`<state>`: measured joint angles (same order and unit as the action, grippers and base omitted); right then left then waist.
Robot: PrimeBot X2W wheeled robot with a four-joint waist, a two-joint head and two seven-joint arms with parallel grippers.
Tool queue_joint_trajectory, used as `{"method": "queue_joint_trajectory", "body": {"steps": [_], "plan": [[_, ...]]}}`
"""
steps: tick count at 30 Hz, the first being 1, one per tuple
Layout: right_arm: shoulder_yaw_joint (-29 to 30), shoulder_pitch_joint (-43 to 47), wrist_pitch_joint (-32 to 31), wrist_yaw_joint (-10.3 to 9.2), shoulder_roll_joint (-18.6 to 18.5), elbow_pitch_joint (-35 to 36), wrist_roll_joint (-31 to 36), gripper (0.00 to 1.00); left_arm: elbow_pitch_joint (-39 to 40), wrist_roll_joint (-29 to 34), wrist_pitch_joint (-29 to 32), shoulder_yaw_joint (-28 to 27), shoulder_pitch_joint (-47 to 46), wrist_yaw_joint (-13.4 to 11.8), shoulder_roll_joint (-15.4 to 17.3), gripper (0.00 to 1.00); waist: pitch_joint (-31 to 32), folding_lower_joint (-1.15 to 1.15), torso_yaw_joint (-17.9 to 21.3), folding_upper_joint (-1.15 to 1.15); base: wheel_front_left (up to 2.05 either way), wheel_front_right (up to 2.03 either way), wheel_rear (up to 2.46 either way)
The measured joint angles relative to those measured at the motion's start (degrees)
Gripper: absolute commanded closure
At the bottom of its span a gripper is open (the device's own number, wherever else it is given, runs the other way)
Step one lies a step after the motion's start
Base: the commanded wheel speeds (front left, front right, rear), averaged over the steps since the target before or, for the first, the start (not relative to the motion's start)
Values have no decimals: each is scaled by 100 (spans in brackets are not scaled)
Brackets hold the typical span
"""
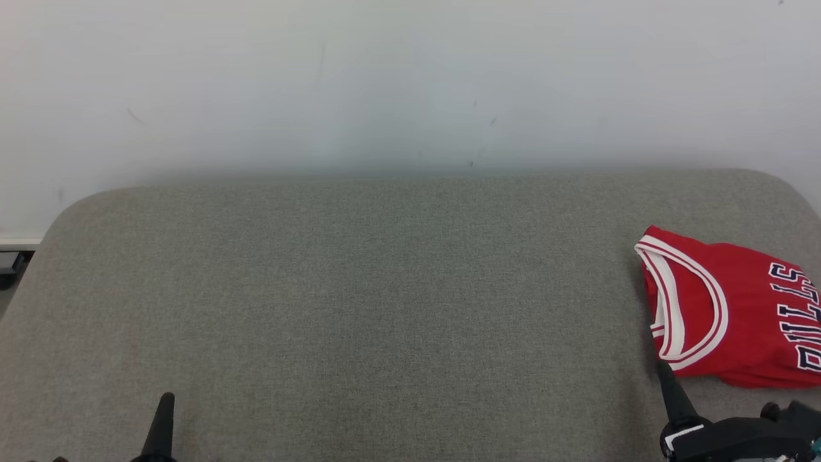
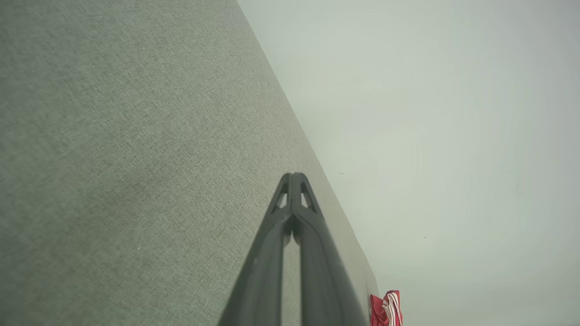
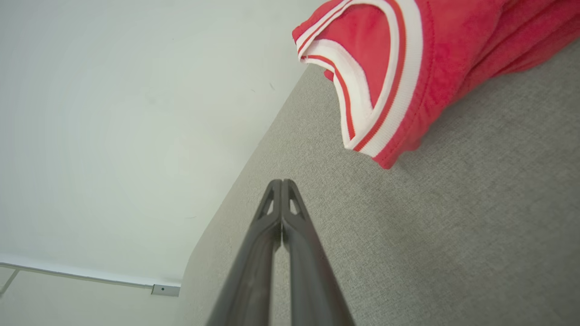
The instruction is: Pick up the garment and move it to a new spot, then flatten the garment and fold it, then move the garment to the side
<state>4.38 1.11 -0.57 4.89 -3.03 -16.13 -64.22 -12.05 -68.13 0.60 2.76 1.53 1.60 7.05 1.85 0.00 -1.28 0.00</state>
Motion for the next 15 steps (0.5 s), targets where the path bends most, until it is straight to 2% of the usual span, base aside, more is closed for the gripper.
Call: {"method": "queue_joint_trajectory", "body": {"steps": [15], "plan": [[137, -219, -250, 74, 16, -34, -1121, 100, -192, -955, 242, -325, -241, 203, -189, 100, -81, 0, 53, 0, 0, 0, 0]]}}
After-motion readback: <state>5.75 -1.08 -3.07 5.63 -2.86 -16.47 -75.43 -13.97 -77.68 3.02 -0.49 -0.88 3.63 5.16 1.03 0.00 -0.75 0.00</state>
